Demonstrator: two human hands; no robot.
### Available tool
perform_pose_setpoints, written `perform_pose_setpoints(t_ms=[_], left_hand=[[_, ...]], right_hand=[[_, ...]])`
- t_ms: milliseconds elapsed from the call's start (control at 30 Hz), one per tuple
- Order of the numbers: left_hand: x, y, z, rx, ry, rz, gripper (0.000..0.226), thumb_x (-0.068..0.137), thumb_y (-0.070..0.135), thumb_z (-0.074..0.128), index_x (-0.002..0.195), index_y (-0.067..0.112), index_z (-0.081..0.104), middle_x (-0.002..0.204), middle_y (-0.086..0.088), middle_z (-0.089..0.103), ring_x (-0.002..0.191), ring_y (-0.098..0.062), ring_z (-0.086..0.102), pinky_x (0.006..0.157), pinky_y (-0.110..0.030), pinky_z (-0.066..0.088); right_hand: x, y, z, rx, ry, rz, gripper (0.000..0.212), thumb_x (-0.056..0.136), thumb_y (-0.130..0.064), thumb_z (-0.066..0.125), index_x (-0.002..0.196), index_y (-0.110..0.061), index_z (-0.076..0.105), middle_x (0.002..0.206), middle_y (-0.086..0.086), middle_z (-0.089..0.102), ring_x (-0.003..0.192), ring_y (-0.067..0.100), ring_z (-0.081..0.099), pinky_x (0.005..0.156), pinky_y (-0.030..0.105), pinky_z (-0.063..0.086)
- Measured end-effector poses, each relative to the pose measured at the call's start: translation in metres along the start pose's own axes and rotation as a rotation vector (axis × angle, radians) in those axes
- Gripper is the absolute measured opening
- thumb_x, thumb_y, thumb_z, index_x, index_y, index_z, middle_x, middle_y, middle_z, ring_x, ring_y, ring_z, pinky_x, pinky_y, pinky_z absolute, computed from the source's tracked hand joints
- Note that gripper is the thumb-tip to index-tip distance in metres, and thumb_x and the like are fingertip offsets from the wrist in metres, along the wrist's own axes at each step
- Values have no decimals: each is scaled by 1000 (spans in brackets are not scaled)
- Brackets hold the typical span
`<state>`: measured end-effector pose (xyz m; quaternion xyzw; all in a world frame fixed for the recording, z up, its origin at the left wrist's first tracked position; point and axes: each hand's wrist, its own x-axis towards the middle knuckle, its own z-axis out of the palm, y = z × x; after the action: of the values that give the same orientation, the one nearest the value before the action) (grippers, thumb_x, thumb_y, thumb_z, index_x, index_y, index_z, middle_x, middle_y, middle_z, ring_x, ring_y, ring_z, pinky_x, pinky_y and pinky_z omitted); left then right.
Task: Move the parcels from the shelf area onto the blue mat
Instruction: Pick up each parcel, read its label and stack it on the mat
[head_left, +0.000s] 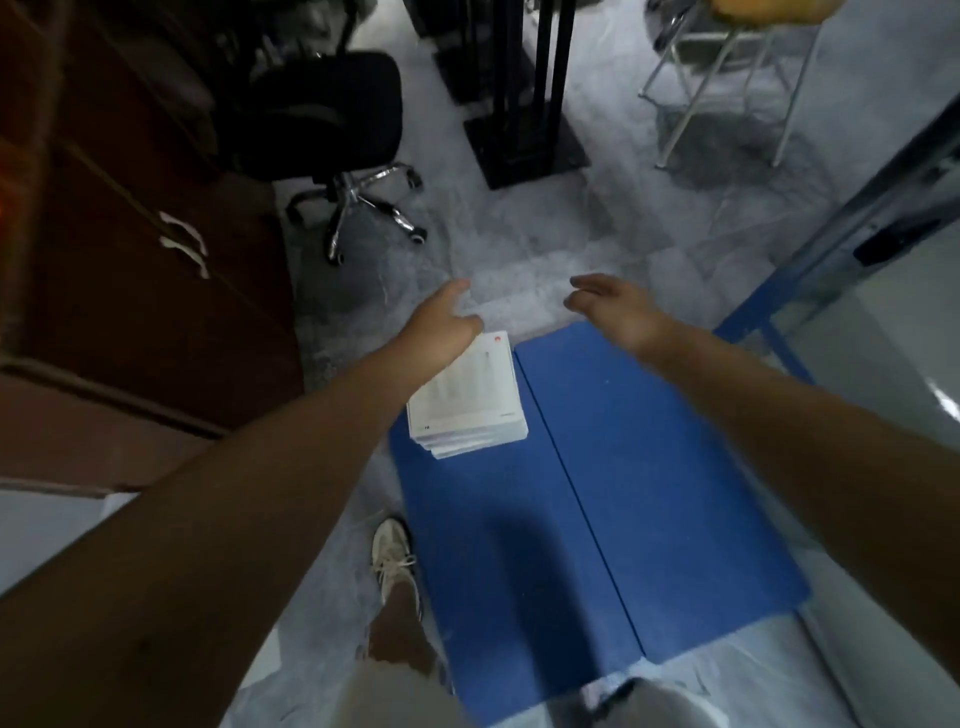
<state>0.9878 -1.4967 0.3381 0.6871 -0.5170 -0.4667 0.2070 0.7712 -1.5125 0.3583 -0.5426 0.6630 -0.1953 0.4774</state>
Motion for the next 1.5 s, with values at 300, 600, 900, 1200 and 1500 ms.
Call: perform_pose_setpoints(t_ms=[300,600,900,1200,1500], left_hand=[[-187,211,24,236,-51,456,64,91,18,63,149,16,36,148,-7,43,132,-21,45,94,-13,33],[-292,315,10,482,-88,740,73,87,42,63,150,23,32,156,-2,33,137,-20,40,98,-21,30],[-396,354,95,659,-324,1067,75,86,42,65,150,22,32,155,-3,36,136,-22,40,108,-32,36],[-536,377,229,688,-588,1321,75,83,48,61,149,28,31,155,1,35,136,-22,40,110,-42,38],[-761,366,410,666,-962,1564,70,87,41,64,148,21,36,150,-4,41,134,-23,43,110,-41,39]], right_hand=[[-189,-106,-161,-453,40,-310,55,96,-29,56,145,-11,39,149,9,43,132,24,43,95,21,33],[-344,-117,-237,-395,316,-240,55,94,-41,55,138,-10,48,141,7,50,119,21,52,89,18,43],[-517,-49,-268,-401,595,41,29,89,-40,59,108,-18,64,99,1,64,92,23,60,74,30,46],[-705,33,-294,-358,843,259,48,88,-35,66,131,-16,55,131,4,59,116,18,56,96,29,43],[-941,173,-305,-118,1022,534,50,90,-40,62,134,-20,51,134,0,55,113,15,54,94,29,43]])
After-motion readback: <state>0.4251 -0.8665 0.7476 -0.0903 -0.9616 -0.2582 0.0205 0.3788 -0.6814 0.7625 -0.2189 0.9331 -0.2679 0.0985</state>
